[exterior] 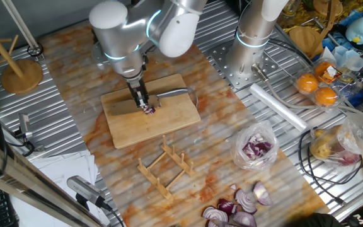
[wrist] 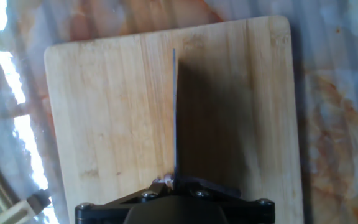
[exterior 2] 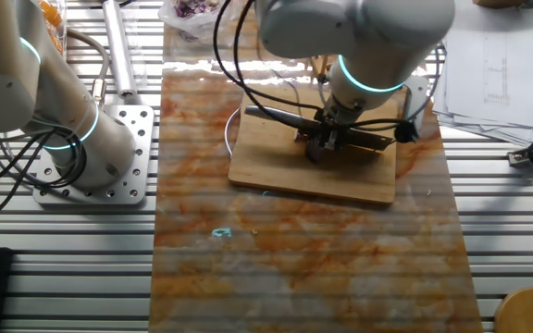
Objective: Chop the onions
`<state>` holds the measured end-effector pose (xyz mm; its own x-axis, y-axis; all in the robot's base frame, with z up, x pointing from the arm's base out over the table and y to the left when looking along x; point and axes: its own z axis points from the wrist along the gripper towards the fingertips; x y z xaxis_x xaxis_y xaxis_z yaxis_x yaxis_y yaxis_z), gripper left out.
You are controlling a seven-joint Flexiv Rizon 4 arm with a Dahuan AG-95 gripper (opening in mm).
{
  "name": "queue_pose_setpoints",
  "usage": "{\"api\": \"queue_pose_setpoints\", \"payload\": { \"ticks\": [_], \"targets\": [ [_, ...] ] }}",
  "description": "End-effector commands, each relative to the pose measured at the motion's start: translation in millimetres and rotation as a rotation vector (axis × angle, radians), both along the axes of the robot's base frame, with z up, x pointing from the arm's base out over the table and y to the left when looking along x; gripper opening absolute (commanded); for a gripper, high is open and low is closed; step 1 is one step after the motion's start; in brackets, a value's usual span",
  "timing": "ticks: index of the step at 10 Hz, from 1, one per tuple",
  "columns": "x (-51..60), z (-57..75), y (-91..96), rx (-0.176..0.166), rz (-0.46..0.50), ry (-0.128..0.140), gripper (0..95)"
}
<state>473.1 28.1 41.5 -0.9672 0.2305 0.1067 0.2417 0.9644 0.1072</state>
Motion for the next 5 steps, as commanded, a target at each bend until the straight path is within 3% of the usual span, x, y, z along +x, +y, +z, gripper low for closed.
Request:
{"api": "queue_pose_setpoints", "payload": {
  "ticks": [1, 5],
  "targets": [
    [1.0, 4.9, 3.9, 0.006, -0.001, -0.005, 0.0],
    [-5.1, 16.1, -2.3, 0.002, 0.024, -0.016, 0.0]
  ]
}}
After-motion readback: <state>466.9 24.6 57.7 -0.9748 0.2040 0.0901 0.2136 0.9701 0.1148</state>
